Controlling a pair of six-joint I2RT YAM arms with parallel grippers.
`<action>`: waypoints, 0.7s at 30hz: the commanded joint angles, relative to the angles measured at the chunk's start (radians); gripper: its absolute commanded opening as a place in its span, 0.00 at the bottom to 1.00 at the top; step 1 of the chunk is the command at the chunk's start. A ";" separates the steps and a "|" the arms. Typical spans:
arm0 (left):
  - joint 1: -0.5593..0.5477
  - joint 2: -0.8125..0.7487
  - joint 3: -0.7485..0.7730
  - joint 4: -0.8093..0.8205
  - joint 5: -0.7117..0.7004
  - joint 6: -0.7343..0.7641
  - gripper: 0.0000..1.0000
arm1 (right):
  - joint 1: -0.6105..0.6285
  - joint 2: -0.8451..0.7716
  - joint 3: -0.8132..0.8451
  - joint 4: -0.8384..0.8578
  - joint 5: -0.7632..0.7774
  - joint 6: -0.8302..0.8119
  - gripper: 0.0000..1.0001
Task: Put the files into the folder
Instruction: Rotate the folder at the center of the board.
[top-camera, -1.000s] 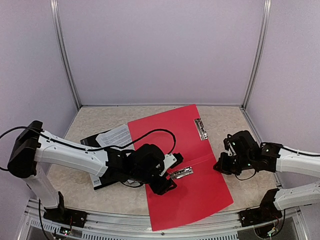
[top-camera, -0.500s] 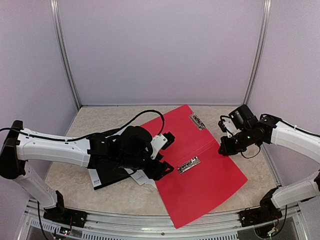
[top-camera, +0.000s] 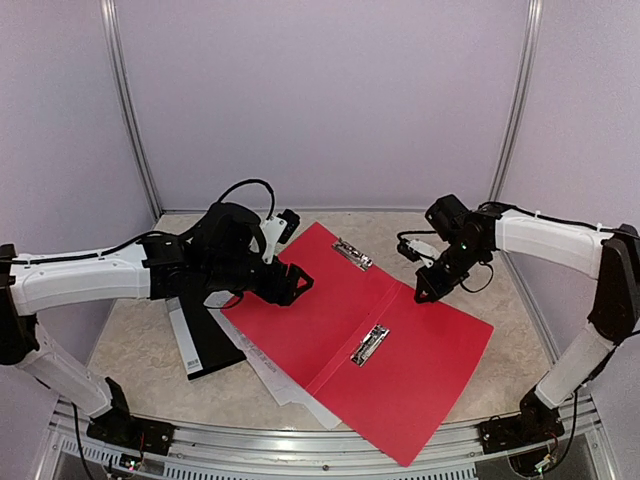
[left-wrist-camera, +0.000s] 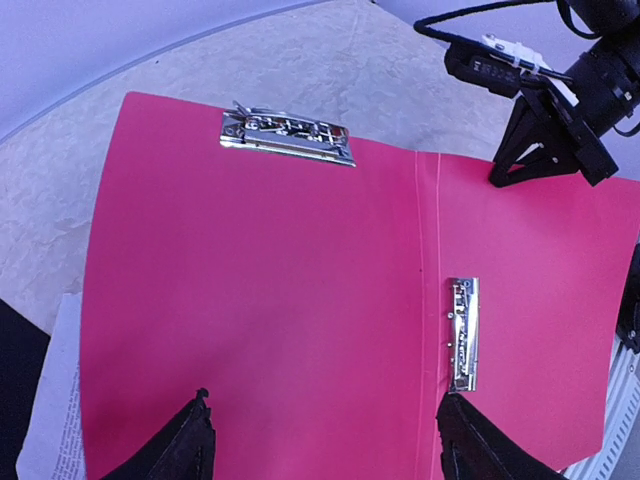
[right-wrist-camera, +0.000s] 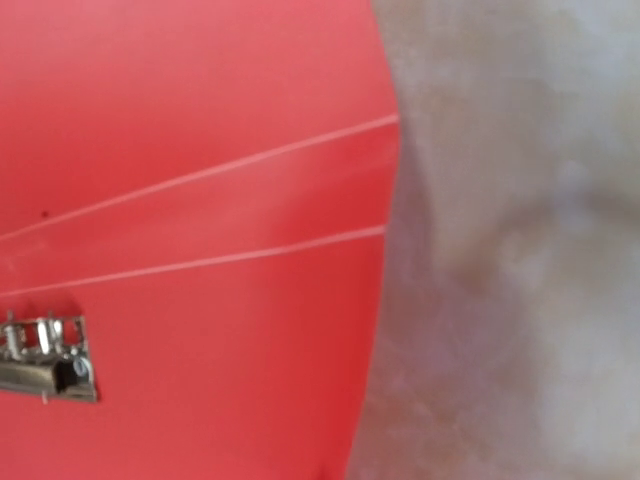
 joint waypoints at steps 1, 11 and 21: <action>0.078 -0.021 0.025 -0.050 0.034 -0.064 0.74 | -0.052 0.087 0.130 -0.070 -0.058 -0.210 0.00; 0.172 0.007 -0.017 -0.078 0.038 -0.079 0.76 | -0.008 0.438 0.446 -0.178 -0.036 -0.417 0.00; 0.229 0.026 -0.072 -0.032 0.139 -0.087 0.76 | 0.062 0.660 0.619 -0.209 0.163 -0.529 0.02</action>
